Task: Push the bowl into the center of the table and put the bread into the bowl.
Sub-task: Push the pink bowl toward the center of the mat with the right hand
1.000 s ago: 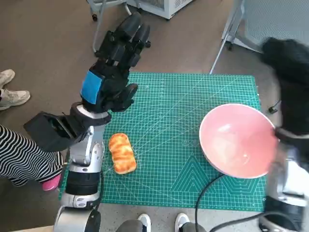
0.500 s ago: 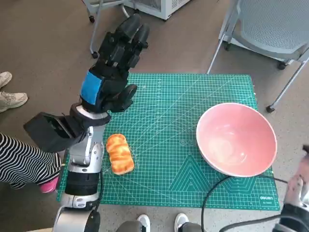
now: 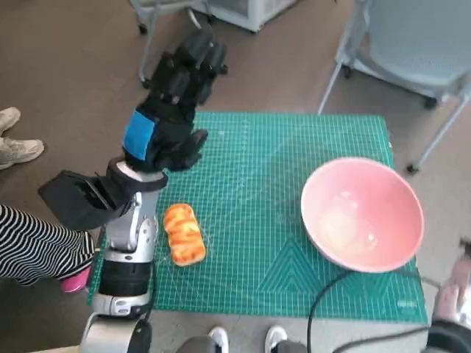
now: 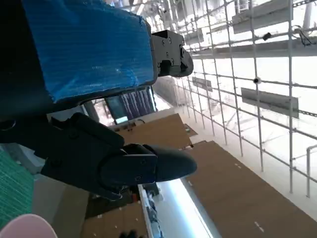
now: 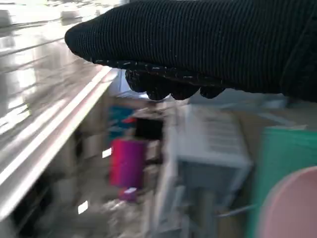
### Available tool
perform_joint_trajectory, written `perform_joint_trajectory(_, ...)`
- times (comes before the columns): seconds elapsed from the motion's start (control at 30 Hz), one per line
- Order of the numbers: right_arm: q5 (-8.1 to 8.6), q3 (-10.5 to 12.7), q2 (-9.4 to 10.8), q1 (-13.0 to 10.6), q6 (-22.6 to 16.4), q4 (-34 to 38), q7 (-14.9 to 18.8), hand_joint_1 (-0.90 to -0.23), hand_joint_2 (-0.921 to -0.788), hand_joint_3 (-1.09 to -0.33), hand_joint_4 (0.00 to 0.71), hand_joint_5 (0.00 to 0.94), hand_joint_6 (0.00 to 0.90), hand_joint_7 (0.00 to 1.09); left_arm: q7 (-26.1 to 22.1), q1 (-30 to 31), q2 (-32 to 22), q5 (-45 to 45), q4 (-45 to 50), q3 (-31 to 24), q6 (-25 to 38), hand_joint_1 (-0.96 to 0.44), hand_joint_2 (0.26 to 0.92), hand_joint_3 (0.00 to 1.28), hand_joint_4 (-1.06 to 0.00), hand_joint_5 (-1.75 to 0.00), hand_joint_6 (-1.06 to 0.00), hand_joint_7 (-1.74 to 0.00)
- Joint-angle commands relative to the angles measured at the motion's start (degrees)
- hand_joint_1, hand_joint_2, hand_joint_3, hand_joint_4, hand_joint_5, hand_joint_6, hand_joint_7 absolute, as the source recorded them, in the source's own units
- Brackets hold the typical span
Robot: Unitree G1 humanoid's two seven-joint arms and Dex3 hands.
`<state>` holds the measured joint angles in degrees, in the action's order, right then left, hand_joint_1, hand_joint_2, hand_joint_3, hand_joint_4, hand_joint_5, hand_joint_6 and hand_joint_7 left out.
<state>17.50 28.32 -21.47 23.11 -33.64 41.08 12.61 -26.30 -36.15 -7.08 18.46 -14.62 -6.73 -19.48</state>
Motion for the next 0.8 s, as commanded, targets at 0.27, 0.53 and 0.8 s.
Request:
perform_joint_trajectory(0.27, -1.22, -1.52, 0.92, 3.74, -3.23, 19.42, -0.26, -0.585, -0.921, -0.816, 0.135, 0.006, 0.018, 0.51, -1.32, -1.37, -0.71, 0.68, -0.58, -0.76, -0.43, -0.75, 0.921, 0.47, -0.11, 0.00, 0.00, -0.41)
perform_joint_trajectory(0.53, -1.22, -3.09, 3.13, 5.82, -3.95, 22.86, 0.27, -0.588, -0.921, -0.826, 0.150, 0.011, 0.022, 0.50, -1.62, -1.29, -1.56, 0.50, 0.62, -0.78, 0.52, -0.75, 0.921, 0.47, -0.12, 0.00, 0.00, -0.41)
perform_joint_trajectory(0.8, -0.76, -3.88, 5.34, 7.35, -4.91, 23.77, 3.56, -0.608, -0.921, -0.824, 0.149, 0.007, 0.027, 0.50, -2.16, -1.32, -2.73, 0.59, 0.13, -1.22, 0.18, -0.75, 0.921, 0.47, -0.11, 0.00, 0.00, -0.41)
